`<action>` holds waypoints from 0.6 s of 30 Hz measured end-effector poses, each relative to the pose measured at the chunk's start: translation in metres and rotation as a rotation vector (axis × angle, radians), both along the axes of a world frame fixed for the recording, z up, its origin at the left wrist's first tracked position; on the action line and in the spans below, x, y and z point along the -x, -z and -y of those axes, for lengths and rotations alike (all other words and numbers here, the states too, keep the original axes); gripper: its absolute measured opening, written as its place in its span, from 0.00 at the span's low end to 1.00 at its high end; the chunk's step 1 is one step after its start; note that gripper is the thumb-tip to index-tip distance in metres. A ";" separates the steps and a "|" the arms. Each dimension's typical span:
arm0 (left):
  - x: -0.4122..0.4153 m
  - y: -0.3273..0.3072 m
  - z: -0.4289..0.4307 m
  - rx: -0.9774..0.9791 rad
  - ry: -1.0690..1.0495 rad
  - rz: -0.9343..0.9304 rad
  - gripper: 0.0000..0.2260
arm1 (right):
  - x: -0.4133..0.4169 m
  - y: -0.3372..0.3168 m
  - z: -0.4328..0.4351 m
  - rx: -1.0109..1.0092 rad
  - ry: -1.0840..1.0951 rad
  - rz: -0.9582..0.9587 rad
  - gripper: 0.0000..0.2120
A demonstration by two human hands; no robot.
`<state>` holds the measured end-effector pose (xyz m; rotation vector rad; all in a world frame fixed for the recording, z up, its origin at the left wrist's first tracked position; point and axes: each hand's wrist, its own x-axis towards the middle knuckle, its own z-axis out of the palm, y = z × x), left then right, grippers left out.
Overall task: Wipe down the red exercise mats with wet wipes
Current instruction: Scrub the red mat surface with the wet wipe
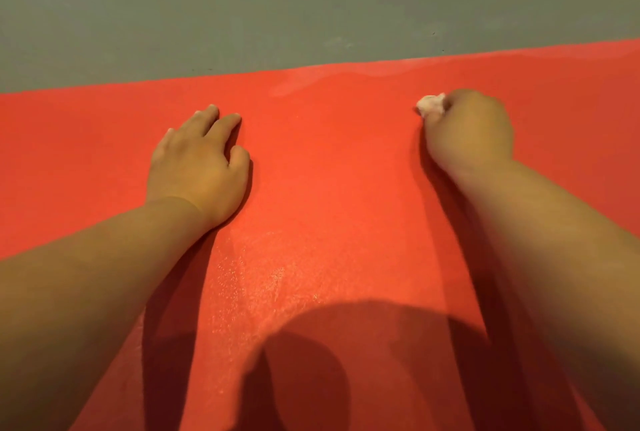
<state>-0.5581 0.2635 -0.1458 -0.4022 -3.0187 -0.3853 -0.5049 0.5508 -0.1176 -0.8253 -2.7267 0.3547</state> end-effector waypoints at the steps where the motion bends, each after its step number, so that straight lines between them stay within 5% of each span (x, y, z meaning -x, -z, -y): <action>1: 0.001 0.000 -0.001 0.005 0.001 0.002 0.29 | 0.004 0.001 0.017 0.005 -0.047 -0.005 0.13; 5: 0.003 0.002 0.000 0.014 0.009 0.007 0.28 | -0.003 0.011 0.125 -0.015 -0.633 -0.037 0.10; 7: 0.003 0.003 0.001 0.008 0.016 0.008 0.25 | -0.008 0.006 0.126 -0.096 -0.753 -0.061 0.08; 13: 0.005 0.001 -0.003 0.007 0.012 0.007 0.29 | 0.024 0.002 0.005 -0.103 -0.110 0.022 0.15; 15: 0.006 0.000 -0.003 0.009 0.011 0.010 0.29 | 0.025 0.008 0.030 -0.071 -0.151 -0.023 0.13; 18: 0.007 -0.001 -0.002 0.012 0.004 0.014 0.30 | 0.015 0.014 0.104 0.024 -0.543 -0.130 0.08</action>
